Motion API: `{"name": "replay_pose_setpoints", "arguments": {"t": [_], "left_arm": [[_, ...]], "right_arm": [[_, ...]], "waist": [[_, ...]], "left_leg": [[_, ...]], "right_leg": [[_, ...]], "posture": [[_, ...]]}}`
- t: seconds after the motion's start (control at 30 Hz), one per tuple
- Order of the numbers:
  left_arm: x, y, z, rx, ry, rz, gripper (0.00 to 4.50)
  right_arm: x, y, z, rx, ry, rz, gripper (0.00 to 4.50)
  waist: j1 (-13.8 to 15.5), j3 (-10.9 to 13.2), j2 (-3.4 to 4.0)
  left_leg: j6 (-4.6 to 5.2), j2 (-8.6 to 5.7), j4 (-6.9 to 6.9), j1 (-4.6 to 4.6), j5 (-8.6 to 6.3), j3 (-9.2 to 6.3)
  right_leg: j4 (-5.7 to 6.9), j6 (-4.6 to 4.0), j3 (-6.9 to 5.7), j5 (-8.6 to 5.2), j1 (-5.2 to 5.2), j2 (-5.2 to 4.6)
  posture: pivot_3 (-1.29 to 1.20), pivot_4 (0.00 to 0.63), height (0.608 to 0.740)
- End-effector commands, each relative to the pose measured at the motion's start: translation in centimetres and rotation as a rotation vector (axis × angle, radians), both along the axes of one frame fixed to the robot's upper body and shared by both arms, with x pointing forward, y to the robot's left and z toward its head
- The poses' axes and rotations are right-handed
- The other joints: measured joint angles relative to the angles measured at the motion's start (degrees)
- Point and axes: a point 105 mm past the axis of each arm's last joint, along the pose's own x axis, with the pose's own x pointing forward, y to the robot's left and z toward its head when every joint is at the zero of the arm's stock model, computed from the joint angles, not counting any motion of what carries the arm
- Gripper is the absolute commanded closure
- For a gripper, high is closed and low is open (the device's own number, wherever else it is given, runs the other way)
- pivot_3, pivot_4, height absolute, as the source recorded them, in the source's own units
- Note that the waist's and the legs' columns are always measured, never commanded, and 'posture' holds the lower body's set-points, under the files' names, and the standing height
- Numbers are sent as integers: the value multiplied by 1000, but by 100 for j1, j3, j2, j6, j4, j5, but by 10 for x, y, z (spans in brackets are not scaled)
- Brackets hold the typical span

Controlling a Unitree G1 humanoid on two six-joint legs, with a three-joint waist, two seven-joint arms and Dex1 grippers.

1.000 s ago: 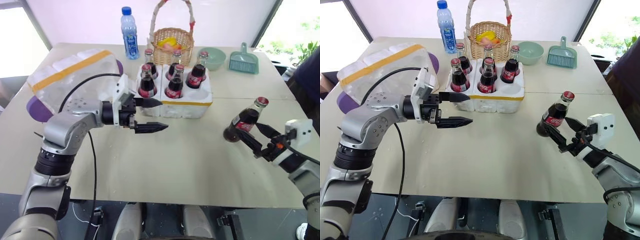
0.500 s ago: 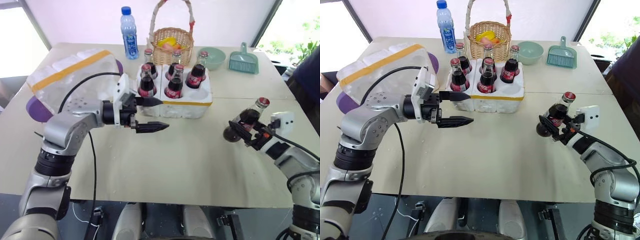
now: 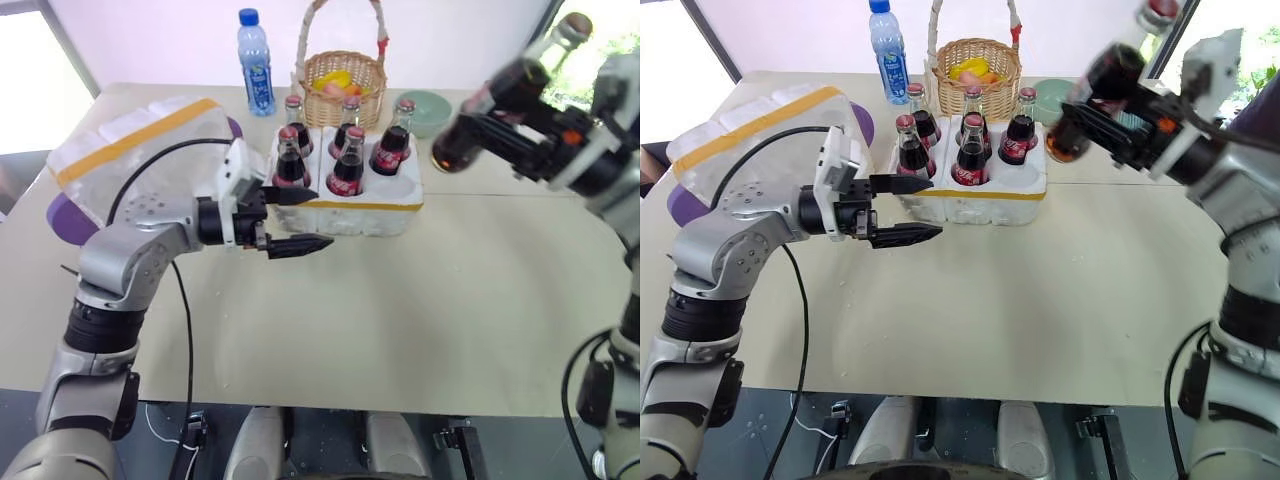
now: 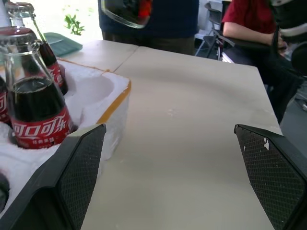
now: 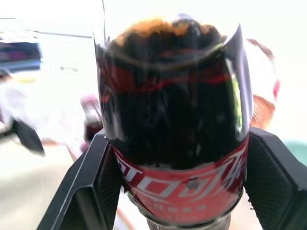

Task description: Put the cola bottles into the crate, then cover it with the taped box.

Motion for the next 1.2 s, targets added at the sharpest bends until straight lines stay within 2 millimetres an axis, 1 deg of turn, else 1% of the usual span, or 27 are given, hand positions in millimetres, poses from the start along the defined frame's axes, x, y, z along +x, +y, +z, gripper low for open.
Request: {"name": "replay_pose_setpoints", "arguments": {"t": [0.03, 0.13, 0.2, 0.33, 0.47, 0.53, 0.6, 0.67, 0.73, 0.8, 0.87, 0.93, 0.97, 1.0, 1.07, 1.13, 1.2], "left_arm": [[1, 6, 13, -19, -56, 28, 0], [0, 8, 14, -22, -64, 45, 0], [-1, 10, 14, -24, -64, 57, 0], [-3, 15, 13, -23, -63, 82, 0], [-2, 21, 11, -19, -59, 110, 0], [-2, 24, 12, -15, -60, 122, 0], [-2, 28, 13, -12, -62, 133, 0], [-3, 33, 16, -8, -63, 145, 0], [-6, 41, 20, 14, -69, 155, 0], [-11, 57, 27, 69, -85, 177, 0], [-21, 92, 40, 155, -85, 234, 0], [-30, 116, 51, 205, -70, 271, 0], [-35, 132, 54, 239, -51, 303, 0], [-39, 143, 56, 263, -38, 323, 0], [-50, 185, 56, 390, 9, 416, 0], [-62, 226, 54, 511, 78, 504, 0], [-69, 281, 48, 671, 148, 643, 0]], "right_arm": [[19, 15, 1, -53, -21, 19, 1668], [43, 28, -13, -92, 8, 17, 1668], [55, 31, -26, -127, 39, 3, 1668], [66, 32, -52, -214, 90, -13, 1668], [71, 34, -78, -224, 189, -9, 1668], [74, 33, -87, -226, 225, -19, 630], [76, 31, -89, -219, 236, -38, 41], [75, 28, -85, -226, 222, -42, 41], [71, 24, -76, -232, 198, -31, 41], [60, 17, -60, -233, 172, 7, 41], [43, 2, -35, -260, 132, 46, 41], [31, -7, -19, -279, 116, 71, 41], [23, -12, -11, -287, 112, 86, 41], [17, -15, -6, -293, 110, 96, 41], [-3, -24, 10, -322, 90, 149, 41], [-22, -28, 23, -353, 60, 205, 41], [-41, -25, 38, -354, 26, 278, 41]], "waist": [[0, 0, 0], [3, 2, 0], [2, 3, 1], [6, 3, 1], [-9, 3, 1], [-7, 3, 1], [-10, 3, 1], [-12, 3, 1], [-13, 3, 1], [-12, 5, 4], [-14, 11, 4], [-20, 15, 5], [-19, 14, 5], [-25, 14, 6], [-55, 14, 7], [-74, 19, 15], [-73, 18, 12]], "left_leg": [[0, -1, 2, -1, 0, 1], [0, -4, 4, -12, 0, 2], [0, -5, 4, -20, 0, 2], [-2, -5, 4, -42, 1, 1], [-3, -5, 11, -47, 2, 2], [-7, -6, 14, -47, 4, 1], [-8, -5, 15, -47, 5, -1], [-8, -5, 16, -46, 5, -1], [-8, -5, 16, -46, 5, -1], [-8, -5, 15, -46, 5, -2], [-8, -4, 11, -47, 5, -1], [-8, -4, 7, -54, 4, 0], [-8, -3, 5, -58, 4, 0], [-7, -3, 3, -57, 4, 2], [-7, -1, -1, -52, 4, 8], [-8, 4, -10, -47, 4, 24], [-10, 8, -25, -38, 6, 33]], "right_leg": [[0, 0, 2, 1, -1, -1], [0, 1, 3, 1, -8, -4], [1, 2, 4, 2, -19, -5], [3, 2, 0, 2, -39, -5], [5, 2, 0, 3, -42, -5], [11, 1, -1, 4, -42, -4], [13, -1, -3, 5, -41, -3], [13, -1, -2, 5, -40, -2], [13, -1, -3, 5, -41, -2], [13, -1, -3, 5, -43, -2], [12, -1, -3, 4, -46, -2], [8, -2, -3, 4, -55, -2], [7, -2, -3, 3, -61, -3], [3, -2, -4, 3, -58, -2], [1, -3, -4, 3, -56, -2], [1, -9, -1, 1, -63, -2], [4, -33, -1, -11, -70, -2]], "posture": [[0, 150, 740], [0, 150, 740], [0, 150, 740], [0, 150, 740], [0, 150, 740], [0, 150, 740], [0, 150, 740], [0, 150, 740], [0, 150, 740], [0, 150, 740], [0, 150, 740], [0, 150, 740], [0, 150, 740], [0, 150, 740], [0, 150, 740], [0, 150, 740], [0, 150, 740]]}}
